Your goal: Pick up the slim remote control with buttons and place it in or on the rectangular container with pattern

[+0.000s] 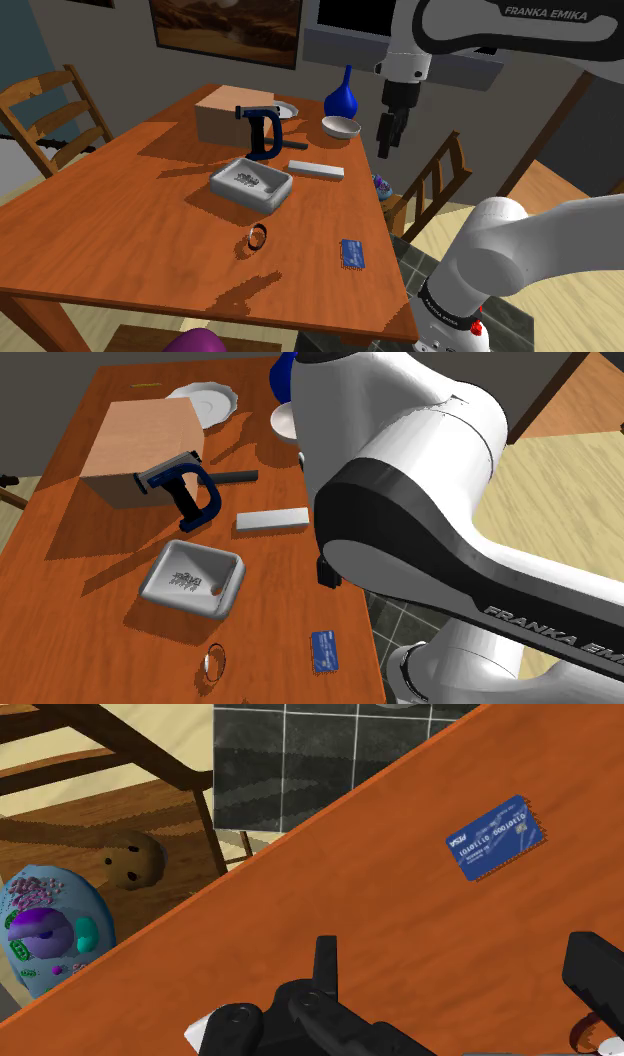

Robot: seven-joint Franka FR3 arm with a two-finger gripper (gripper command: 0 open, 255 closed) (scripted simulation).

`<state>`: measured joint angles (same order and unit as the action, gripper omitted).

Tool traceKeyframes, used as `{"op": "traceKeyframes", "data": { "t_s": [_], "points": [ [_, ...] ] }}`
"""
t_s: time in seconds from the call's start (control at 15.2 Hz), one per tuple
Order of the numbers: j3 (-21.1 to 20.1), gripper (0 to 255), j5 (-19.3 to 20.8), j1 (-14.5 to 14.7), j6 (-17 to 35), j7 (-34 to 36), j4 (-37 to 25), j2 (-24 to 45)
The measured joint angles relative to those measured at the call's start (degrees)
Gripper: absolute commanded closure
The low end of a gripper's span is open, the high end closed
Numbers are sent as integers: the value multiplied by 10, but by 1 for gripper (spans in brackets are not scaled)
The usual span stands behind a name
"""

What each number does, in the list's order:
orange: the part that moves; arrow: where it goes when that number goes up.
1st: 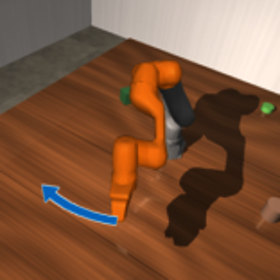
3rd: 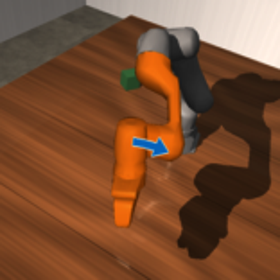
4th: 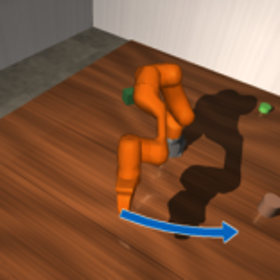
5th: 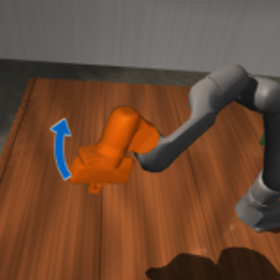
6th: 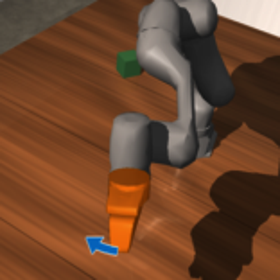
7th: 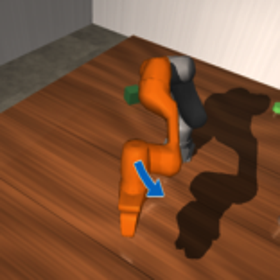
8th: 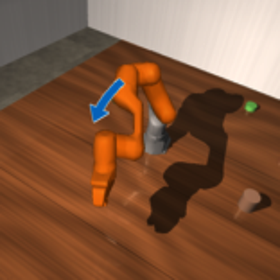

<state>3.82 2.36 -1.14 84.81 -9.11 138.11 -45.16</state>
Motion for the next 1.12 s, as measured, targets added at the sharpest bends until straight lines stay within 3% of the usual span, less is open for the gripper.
{"op": "traceKeyframes", "data": {
  "t_s": [0.2,0.53,1.12],
  "points": [
    [10,0,8,0,22,-16,2,16],
    [43,0,31,3,123,-70,22,80],
    [99,0,41,17,292,-174,-13,251]
  ]
}}
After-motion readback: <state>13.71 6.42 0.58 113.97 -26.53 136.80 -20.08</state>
